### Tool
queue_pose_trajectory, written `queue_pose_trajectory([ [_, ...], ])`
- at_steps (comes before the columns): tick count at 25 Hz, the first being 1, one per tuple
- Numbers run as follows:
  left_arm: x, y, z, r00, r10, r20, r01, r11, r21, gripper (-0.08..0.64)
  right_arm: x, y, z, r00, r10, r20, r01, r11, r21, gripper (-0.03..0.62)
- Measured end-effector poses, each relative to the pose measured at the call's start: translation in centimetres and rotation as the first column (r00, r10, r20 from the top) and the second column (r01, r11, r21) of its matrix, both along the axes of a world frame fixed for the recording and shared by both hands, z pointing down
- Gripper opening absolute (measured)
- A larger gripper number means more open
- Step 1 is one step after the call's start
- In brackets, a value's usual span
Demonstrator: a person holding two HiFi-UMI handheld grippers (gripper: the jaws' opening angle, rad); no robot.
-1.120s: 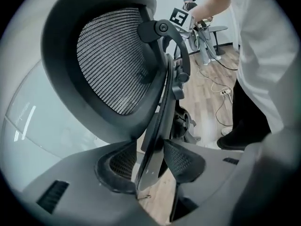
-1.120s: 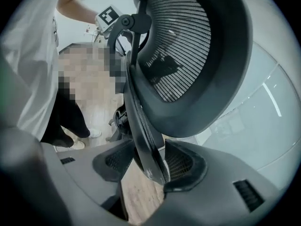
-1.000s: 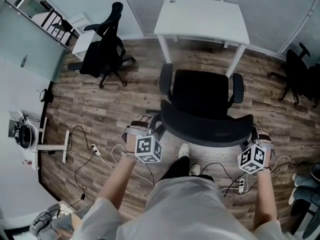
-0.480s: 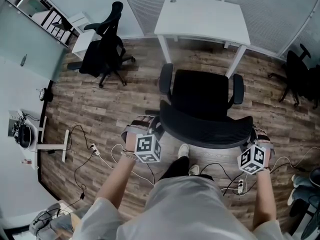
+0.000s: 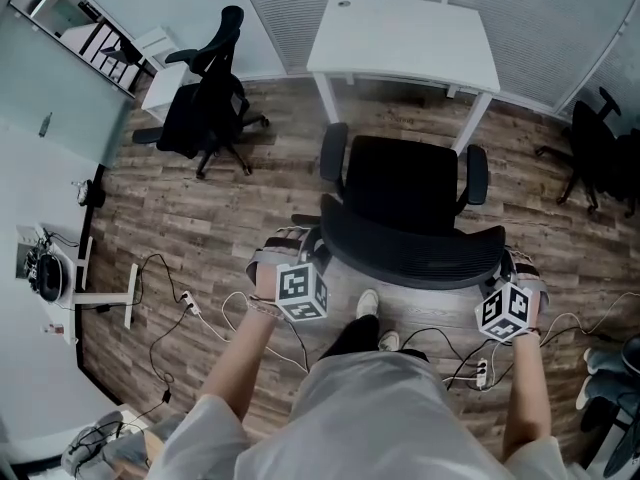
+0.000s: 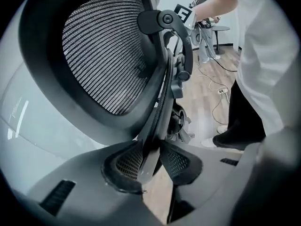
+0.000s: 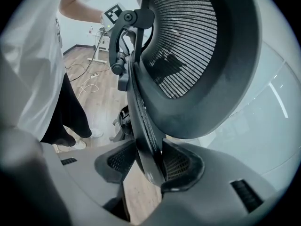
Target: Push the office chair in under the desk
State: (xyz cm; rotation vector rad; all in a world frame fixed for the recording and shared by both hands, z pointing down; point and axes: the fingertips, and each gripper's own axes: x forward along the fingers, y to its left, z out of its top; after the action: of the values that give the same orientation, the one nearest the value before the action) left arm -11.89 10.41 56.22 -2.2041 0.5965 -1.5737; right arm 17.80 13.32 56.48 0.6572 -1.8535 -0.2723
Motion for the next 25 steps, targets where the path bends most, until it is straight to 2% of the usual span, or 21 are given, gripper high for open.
queue_pose_trajectory([
  [7, 0.6, -0.7, 0.0, 1.0, -0.002, -0.031, 0.001, 1.0, -0.031, 0.132, 0.7, -1.6, 0.2, 1.0, 0.02, -0.017, -0.02, 1.0, -0.005, 0.192],
  [25, 0.9, -4.5, 0.0, 0.998, 0.0, -0.064, -0.002, 0.999, -0.034, 0.13, 0.8, -5.7, 1.0, 0.996, 0.07, -0.054, -0.069, 0.998, 0.009, 0.199],
])
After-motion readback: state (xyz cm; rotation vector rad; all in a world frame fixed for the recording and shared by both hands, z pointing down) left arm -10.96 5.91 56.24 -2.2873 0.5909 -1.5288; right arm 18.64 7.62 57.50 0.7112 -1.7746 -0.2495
